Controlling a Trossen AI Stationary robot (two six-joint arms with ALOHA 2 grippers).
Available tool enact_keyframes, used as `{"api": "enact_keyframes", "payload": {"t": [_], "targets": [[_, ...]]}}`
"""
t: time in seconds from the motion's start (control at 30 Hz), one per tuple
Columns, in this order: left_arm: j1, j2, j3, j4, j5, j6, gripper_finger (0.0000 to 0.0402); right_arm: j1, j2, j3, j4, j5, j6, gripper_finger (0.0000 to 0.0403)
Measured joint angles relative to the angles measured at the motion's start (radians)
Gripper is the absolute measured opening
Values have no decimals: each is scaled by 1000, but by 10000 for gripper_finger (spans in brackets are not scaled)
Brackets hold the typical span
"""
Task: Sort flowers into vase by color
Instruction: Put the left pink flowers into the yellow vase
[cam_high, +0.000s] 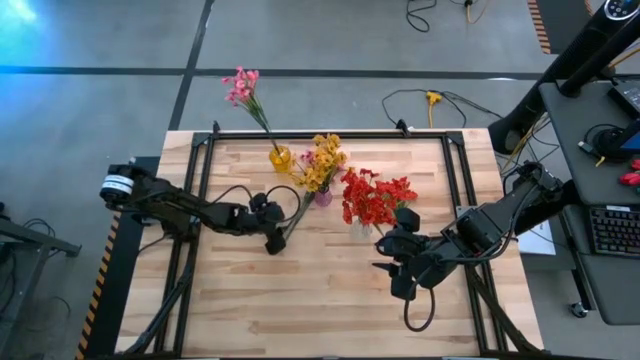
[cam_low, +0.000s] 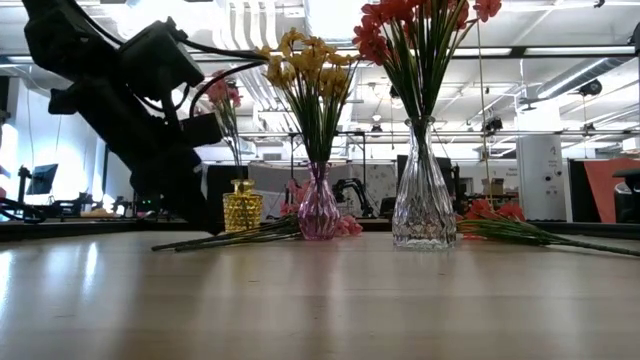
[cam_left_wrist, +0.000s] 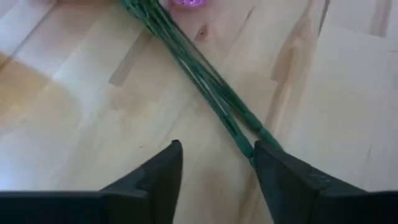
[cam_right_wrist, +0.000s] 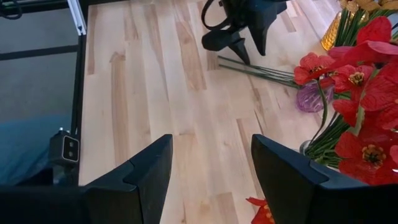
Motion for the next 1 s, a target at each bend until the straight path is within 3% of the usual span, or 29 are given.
{"api": "enact_keyframes", "payload": {"t": [0.2,0.7,1.0], "targets": [[-1,3,-7,-1,-1,0,220,0,0,-4,0,0,-1,210],[-2,-69,-7,2,6,35,223,0,0,-8,0,0,-1,210],[0,44,-7,126,0,69,223,0,0,-8,3,1,-9,210]]}}
